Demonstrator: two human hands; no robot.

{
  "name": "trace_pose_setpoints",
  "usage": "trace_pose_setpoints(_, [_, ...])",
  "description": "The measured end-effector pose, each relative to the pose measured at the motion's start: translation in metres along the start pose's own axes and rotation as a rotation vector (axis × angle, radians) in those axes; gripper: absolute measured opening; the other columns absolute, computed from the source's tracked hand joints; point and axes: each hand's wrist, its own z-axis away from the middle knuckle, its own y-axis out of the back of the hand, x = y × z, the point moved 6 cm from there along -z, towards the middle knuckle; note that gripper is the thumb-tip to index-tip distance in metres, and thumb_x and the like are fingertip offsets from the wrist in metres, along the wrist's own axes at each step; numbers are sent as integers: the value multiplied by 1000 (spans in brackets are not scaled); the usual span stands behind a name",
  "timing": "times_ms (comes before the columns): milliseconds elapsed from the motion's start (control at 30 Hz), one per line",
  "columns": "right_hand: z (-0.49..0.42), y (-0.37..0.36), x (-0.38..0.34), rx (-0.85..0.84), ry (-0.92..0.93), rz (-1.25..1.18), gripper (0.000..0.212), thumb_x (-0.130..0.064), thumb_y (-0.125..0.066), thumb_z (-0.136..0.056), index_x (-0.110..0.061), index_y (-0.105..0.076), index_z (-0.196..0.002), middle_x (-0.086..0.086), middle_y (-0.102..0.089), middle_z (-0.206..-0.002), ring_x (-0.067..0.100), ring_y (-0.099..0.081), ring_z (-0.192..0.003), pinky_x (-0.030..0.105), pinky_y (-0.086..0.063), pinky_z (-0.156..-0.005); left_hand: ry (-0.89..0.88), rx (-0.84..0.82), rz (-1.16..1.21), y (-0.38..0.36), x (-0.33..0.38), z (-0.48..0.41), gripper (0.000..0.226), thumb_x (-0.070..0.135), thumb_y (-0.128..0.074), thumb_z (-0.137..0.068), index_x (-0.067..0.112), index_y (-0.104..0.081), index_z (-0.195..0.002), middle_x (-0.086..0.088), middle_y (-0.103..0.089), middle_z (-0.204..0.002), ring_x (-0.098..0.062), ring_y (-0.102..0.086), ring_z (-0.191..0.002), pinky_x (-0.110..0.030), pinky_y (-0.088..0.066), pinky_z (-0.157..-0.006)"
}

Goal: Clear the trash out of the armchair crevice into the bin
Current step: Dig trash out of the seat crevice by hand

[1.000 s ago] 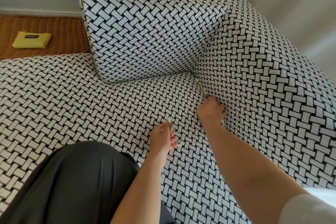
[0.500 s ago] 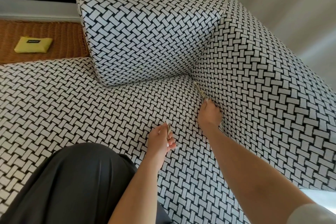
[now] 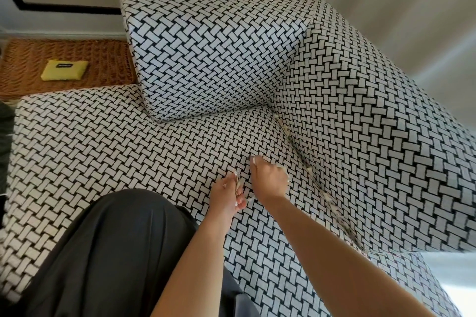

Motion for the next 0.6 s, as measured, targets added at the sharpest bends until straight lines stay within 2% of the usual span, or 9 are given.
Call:
trace_pose_setpoints(100, [2, -9, -4, -158, 46, 60, 32, -28, -33, -101, -11, -60, -101, -7, -43, -55, 10, -42, -44, 16, -18, -40, 12, 41, -23, 6, 0, 5, 29, 24, -41, -99, 12, -46, -73, 1, -36, -56, -11, -31, -46, -25, -35, -52])
trace_pose_setpoints(133, [3, -8, -7, -210, 43, 35, 34, -29, -28, -101, -11, -58, -104, -4, -47, -61, 13, -46, -50, 17, -22, -41, 22, 57, -16, 7, 0, 6, 28, 21, -40, -99, 11, -47, -74, 1, -36, -56, -11, -31, -46, -25, -34, -53])
trace_pose_setpoints(233, [5, -4, -18, -263, 26, -118, 35, -28, -28, -101, -9, -56, -93, -1, -50, -63, 16, -50, -53, 20, -34, -45, 48, 106, 6, 12, -1, 11, 25, 17, -39, -99, 11, -48, -77, 0, -33, -57, -11, -27, -48, -24, -33, -51])
trace_pose_setpoints(300, [7, -2, -25, -288, 23, -192, 34, -26, -29, -101, -10, -50, -79, -3, -44, -57, 13, -44, -49, 20, -32, -45, 55, 130, -14, 15, -2, 13, 25, 16, -39, -99, 10, -47, -75, 1, -30, -57, -11, -26, -47, -21, -32, -44])
trace_pose_setpoints(433, [10, 0, -41, -340, 20, -284, 37, -25, -30, -101, -18, -37, -65, -4, -39, -56, 13, -39, -49, 22, -31, -45, 138, 206, -26, 23, -6, 16, 17, 14, -36, -99, 7, -52, -95, 0, -33, -60, -11, -29, -48, -20, -30, -37])
trace_pose_setpoints(533, [16, 1, -55, -356, 30, -397, 37, -25, -31, -101, -16, -39, -65, -2, -40, -56, 11, -35, -47, 21, -26, -44, 193, 239, -66, 29, -4, 19, 27, 7, -31, -99, 9, -54, -112, -3, -36, -61, -11, -31, -43, -19, -29, -37])
trace_pose_setpoints(600, [21, 3, -65, -386, 48, -444, 35, -24, -30, -101, -12, -48, -73, 0, -44, -58, 12, -37, -48, 21, -28, -44, 165, 280, -94, 35, -2, 18, 29, 9, -33, -99, 3, -54, -118, -4, -38, -60, -12, -35, -43, -21, -32, -39])
